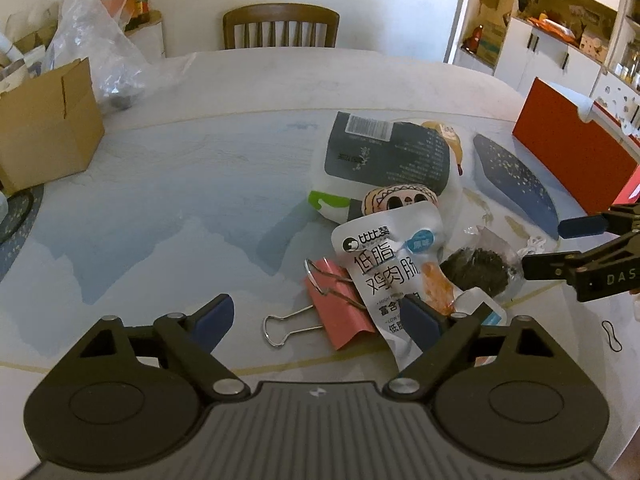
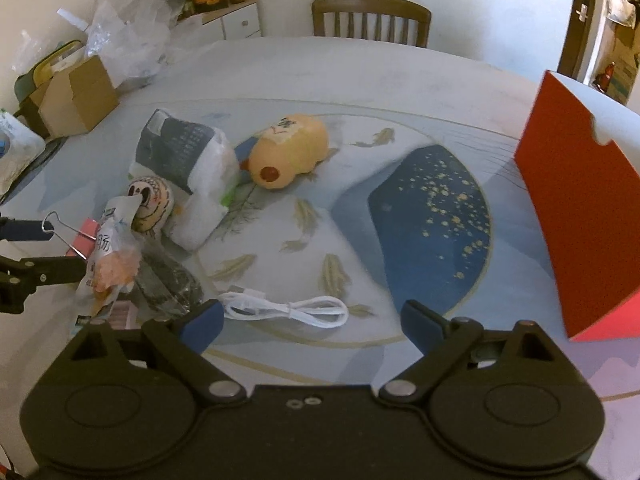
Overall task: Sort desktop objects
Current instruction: 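Grasp the pink binder clip with left tool while right tool grasps white USB cable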
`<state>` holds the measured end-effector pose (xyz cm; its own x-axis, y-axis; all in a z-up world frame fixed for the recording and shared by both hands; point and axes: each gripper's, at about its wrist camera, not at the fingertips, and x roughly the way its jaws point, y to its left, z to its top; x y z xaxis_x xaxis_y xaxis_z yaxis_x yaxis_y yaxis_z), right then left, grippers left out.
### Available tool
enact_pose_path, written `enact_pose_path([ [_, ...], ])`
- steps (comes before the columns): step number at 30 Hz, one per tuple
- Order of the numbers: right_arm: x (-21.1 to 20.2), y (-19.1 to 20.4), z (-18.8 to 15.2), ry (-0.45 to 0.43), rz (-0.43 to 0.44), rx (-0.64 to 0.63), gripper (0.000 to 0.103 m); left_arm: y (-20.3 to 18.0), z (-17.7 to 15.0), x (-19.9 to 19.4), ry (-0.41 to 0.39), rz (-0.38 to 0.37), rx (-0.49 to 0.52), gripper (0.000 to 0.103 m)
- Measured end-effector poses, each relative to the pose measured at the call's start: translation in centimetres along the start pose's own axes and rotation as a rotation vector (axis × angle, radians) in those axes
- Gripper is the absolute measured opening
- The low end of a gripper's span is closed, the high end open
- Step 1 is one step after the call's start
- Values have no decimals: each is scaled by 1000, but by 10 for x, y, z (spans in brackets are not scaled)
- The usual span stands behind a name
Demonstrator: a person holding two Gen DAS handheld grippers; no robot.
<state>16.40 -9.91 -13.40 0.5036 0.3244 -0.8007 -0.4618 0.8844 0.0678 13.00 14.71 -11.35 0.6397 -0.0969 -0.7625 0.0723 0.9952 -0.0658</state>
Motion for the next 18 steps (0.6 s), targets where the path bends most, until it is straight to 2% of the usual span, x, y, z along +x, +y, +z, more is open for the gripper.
enact_pose_path([
  [5, 6, 11, 1, -3, -3, 2, 95, 0, 1, 3, 0, -2, 5, 85],
  [7, 8, 14, 1, -5, -6, 11, 94, 0, 1, 4, 0, -1, 1, 79],
  [9, 11, 18, 0, -5, -19, 10, 90, 1, 2, 6, 5, -4, 1, 75],
  [14, 14, 20, -1, -16, -53, 23, 84, 2, 2, 10, 4, -6, -11, 74],
  [16, 14, 19, -2, -22, -63, 20, 82, 3, 1, 10, 1, -18, -13, 67],
  [18, 14, 18, -2, -24, -67, 18, 79, 6, 2, 10, 2, -33, -36, 65],
])
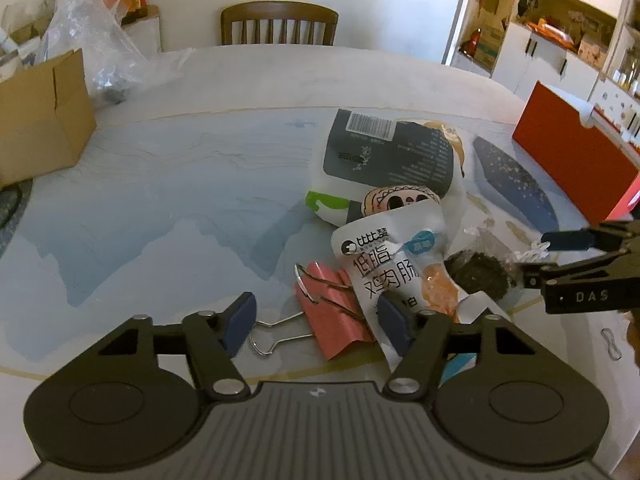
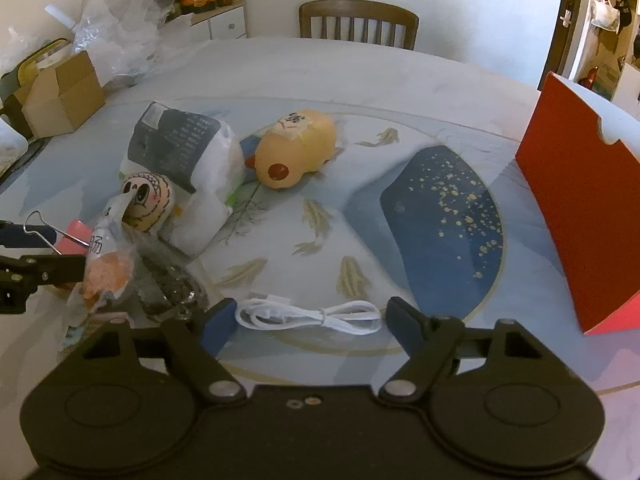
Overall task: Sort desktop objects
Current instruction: 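Grasp the pink binder clip with left tool while right tool grasps white USB cable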
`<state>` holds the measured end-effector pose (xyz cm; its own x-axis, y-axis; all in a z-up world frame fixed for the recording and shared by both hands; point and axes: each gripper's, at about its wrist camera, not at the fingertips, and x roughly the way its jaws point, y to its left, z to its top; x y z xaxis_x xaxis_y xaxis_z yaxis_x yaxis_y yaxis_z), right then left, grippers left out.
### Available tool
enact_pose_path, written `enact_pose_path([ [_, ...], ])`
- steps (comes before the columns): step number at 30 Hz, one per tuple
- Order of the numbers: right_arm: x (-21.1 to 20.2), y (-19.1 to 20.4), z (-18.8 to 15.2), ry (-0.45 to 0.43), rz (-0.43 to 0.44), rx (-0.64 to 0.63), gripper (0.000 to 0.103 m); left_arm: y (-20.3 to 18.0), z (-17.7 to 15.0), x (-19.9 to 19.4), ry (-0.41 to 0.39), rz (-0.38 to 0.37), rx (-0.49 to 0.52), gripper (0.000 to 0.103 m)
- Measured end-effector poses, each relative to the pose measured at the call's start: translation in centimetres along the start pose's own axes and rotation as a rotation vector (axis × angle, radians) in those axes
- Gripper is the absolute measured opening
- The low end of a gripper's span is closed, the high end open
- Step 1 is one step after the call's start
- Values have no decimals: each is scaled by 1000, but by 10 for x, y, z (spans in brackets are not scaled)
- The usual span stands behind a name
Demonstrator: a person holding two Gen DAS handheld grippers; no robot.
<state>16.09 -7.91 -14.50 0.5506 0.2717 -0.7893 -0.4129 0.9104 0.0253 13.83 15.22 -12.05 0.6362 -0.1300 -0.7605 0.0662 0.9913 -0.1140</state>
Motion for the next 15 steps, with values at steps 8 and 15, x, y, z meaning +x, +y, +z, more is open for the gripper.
enact_pose_path([
  [8, -2, -5, -1, 1, -8, 12, 79, 17, -1, -4, -4, 25, -51, 64],
  [15, -2, -6, -2, 0, -10, 11, 78, 10, 2, 4, -4, 33, 4, 62],
])
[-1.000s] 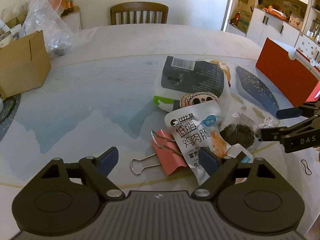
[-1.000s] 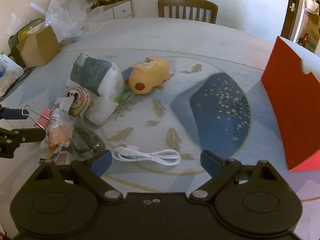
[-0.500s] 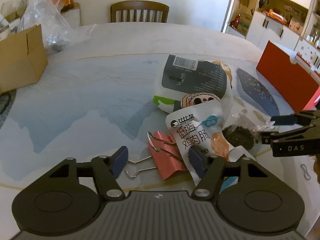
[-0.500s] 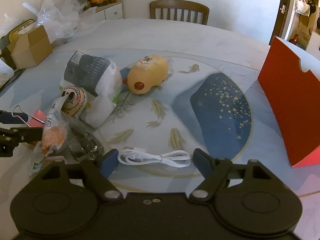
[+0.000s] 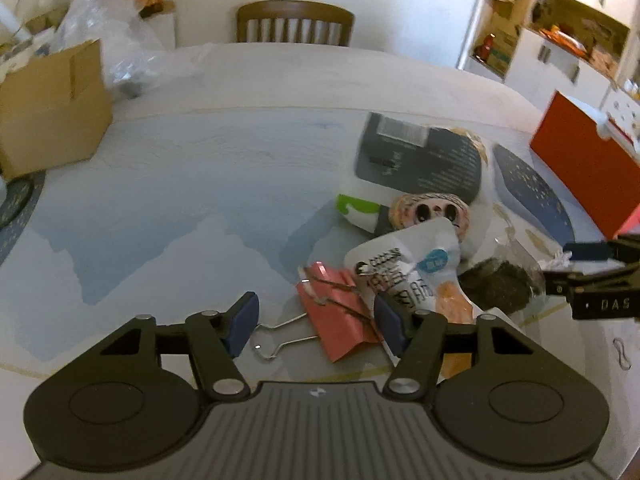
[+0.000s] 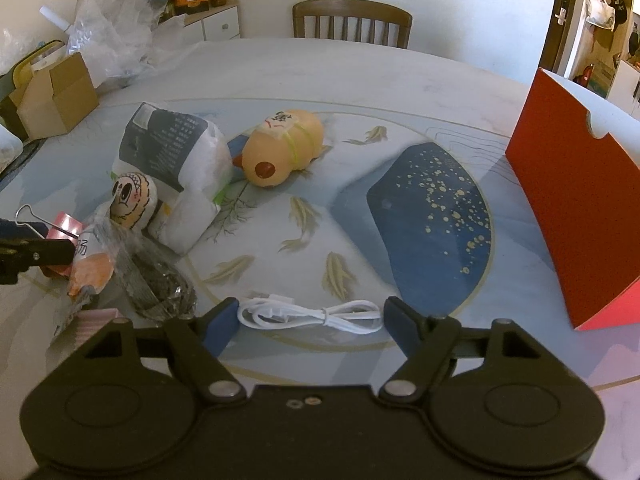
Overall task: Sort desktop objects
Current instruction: 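Grasp the pink binder clip with left tool while right tool grasps white USB cable, then carry the pink clip and white cable over the red shoebox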
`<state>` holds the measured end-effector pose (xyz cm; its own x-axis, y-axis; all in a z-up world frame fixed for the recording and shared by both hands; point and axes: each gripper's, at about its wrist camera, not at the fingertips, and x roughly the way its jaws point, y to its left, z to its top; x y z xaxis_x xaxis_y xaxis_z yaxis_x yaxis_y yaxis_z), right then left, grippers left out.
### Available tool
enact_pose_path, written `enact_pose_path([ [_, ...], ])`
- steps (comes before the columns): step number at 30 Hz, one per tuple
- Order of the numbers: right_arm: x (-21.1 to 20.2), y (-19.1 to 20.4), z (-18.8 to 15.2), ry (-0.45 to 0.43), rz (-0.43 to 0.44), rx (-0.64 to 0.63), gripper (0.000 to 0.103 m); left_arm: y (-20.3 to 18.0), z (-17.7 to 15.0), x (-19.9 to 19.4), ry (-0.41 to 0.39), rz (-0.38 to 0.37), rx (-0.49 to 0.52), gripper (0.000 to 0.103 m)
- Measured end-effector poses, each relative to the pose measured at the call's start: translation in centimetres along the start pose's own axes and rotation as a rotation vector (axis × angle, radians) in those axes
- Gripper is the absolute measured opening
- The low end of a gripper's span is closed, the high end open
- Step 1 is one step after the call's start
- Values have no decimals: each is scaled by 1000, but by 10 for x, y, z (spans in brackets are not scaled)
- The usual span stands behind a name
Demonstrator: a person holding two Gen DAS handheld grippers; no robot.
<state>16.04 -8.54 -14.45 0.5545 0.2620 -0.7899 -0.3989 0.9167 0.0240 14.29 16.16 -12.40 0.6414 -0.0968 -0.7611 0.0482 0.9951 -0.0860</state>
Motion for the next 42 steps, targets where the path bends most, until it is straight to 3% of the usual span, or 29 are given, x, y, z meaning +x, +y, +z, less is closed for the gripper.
enact_pose_path([
  [3, 0, 0, 0, -1, -1, -2, 78, -6, -1, 2, -7, 19, 27, 60],
  [4, 0, 0, 0, -2, -2, -3, 78, -8, -2, 2, -11, 24, 38, 51],
  [6, 0, 0, 0, -2, -1, -2, 78, -12, -3, 1, -18, 32, 65, 43],
  [11, 0, 0, -1, -3, -1, -5, 76, -16, -4, -1, -27, 42, 92, 40],
  [14, 0, 0, -1, -4, -1, -8, 76, -19, -5, -3, -36, 49, 112, 33],
  [30, -23, -13, 0, -33, 2, 10, 75, -14, -3, -22, -53, 46, 37, 29],
  [42, -60, -33, 7, -72, 22, 22, 75, -34, 14, -59, -121, 4, 17, 29],
])
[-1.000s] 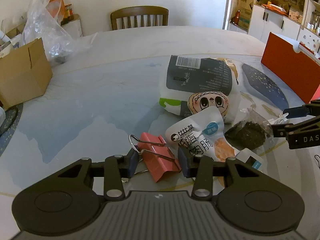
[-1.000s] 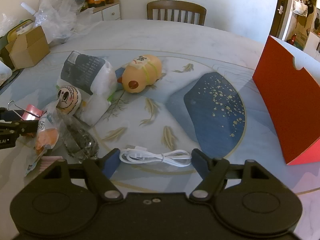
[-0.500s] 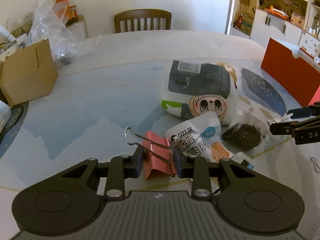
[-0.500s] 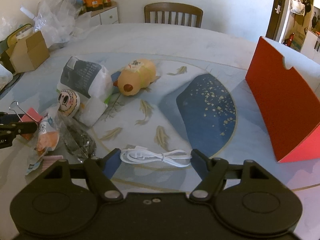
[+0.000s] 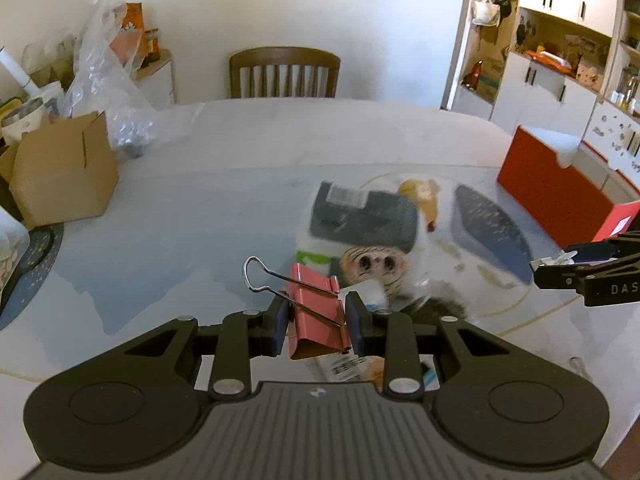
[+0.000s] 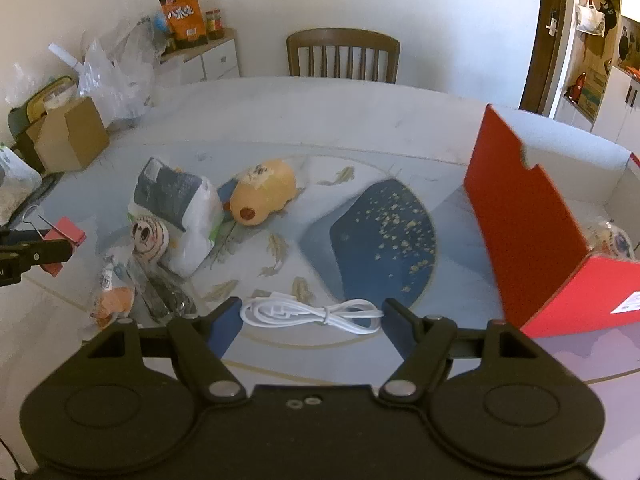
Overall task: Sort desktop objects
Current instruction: 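Carry the pink clip and white cable over the red shoebox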
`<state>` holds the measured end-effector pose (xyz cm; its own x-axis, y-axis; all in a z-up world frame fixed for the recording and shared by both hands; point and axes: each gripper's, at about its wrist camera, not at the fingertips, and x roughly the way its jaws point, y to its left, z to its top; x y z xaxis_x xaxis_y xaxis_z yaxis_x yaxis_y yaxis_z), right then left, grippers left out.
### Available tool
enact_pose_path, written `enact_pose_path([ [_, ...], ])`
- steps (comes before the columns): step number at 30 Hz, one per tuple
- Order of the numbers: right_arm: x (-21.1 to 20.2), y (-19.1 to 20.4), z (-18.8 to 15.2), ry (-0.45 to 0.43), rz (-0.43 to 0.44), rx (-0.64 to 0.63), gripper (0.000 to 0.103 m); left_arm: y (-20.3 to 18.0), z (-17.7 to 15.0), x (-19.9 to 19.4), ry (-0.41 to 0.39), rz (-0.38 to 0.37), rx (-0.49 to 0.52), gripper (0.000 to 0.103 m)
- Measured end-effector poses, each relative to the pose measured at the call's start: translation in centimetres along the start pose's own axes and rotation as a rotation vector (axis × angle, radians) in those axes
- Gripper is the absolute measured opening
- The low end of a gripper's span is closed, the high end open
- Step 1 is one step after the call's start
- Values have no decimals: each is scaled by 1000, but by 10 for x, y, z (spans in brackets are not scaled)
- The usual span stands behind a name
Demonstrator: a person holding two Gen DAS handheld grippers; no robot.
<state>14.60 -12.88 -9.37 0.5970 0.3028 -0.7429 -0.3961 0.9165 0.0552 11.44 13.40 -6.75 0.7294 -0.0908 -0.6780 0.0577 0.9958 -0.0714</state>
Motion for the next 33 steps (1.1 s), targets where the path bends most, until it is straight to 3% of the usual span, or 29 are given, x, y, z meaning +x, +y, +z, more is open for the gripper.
enact_pose_path([
  [15, -54, -56, 22, -54, -5, 25, 75, -64, 39, -13, -46, -95, 23, 29],
  [33, -85, -176, 50, -150, -82, 50, 75, -176, 93, 4, -111, -172, 84, 29],
])
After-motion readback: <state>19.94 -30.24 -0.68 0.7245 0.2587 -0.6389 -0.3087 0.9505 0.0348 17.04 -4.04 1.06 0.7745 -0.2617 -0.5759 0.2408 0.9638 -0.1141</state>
